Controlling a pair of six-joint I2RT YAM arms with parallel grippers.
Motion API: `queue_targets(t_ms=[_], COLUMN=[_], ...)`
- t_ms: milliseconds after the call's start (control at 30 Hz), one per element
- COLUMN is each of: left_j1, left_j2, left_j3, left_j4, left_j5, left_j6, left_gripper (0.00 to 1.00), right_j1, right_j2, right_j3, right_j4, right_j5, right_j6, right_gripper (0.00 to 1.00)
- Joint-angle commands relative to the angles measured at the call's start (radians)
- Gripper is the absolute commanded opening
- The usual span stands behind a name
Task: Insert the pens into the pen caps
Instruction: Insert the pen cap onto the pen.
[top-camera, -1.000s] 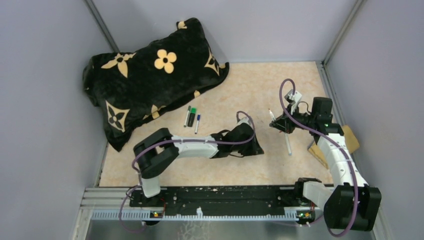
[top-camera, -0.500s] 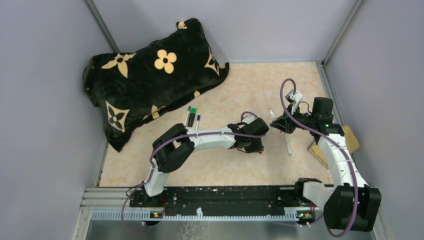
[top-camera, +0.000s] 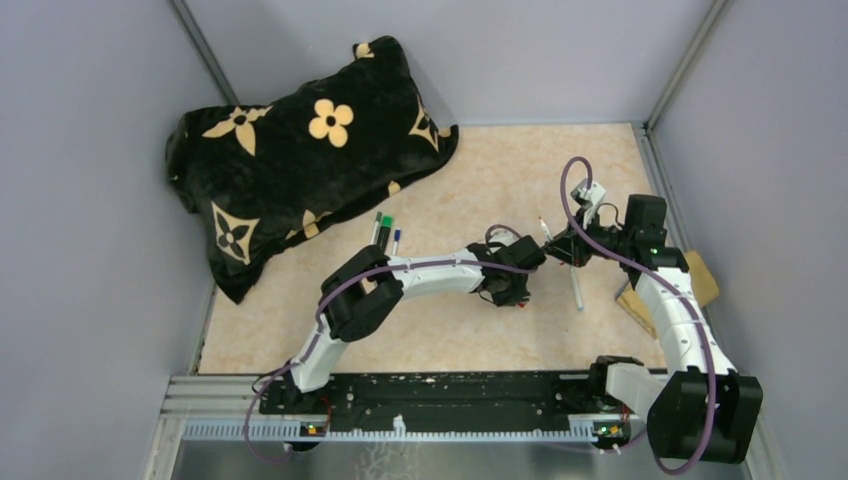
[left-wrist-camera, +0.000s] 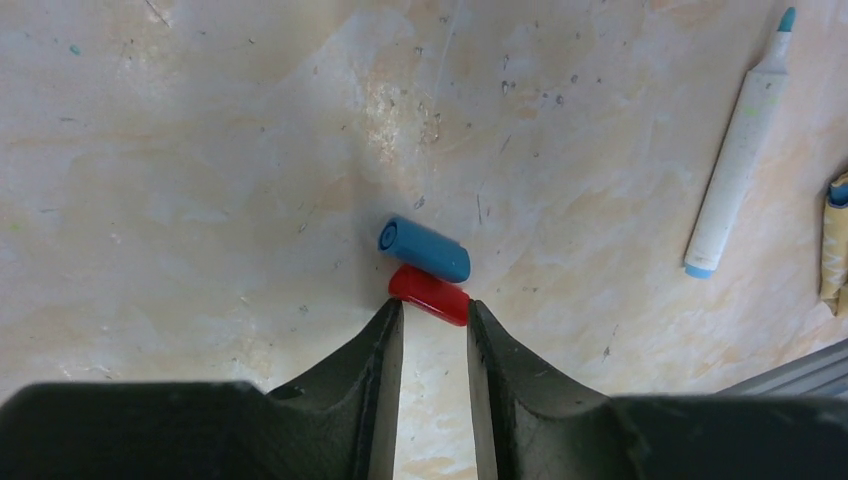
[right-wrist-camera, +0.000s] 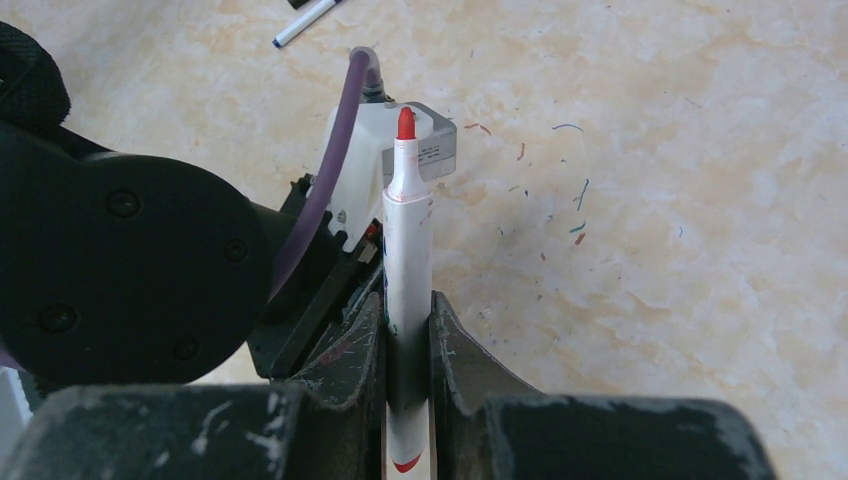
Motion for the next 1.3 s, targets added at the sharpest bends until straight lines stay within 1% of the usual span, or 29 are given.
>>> queue_targets(t_ms=[0,200,433,600,733,900,1100,1200,1267], left_j1=[-0.007,-0.007,-0.003,0.001,0.002,0.010,0.031,0.031,0.033], left_j2=[0.047,0.065,0.098,0.090,0.052,-0.016,-0.086,-0.118,-0.143], left_j3=[0.050,0.074,0.115,0.105,0.059,-0.049,-0.152,-0.176,-0.195], left_j4=[-0.157,-0.213,-0.294,-0.307,-0.284,-0.246,-0.171,-0.130,-0.105], left_j5=[-0.069,-0.082,-0.106,-0.135,-0.161,-0.202,-0.206,-0.191,-0.182], left_j6=[-0.098,-0.098,-0.073,-0.025,0.049,0.143,0.282,0.396,0.467], left_gripper=[0.36,0.36,0.32,0.29,0.28,0.28,0.29,0.32,0.37], right_j1=[-0.016,-0.021,-0.025,-0.029,-0.030,-0.032,-0.035,-0.036,-0.036], right_j2=[-0.034,-0.038,-0.049,-0.057,-0.061,-0.064,-0.064,-0.062,-0.062], right_j3=[0.016,0.016,0.016,0.015,0.015,0.015,0.013,0.012,0.012], right_j4=[0.047,0.047,0.047,0.047,0.047,0.047,0.049,0.049,0.050], right_j5=[-0.008,-0.011,-0.017,-0.020,-0.023,-0.024,-0.029,-0.030,-0.030], right_j6=[0.004,0.006,0.007,0.007,0.008,0.009,0.009,0.010,0.010], right_gripper=[0.00,0.00,0.00,0.00,0.00,0.00,0.00,0.00,0.00])
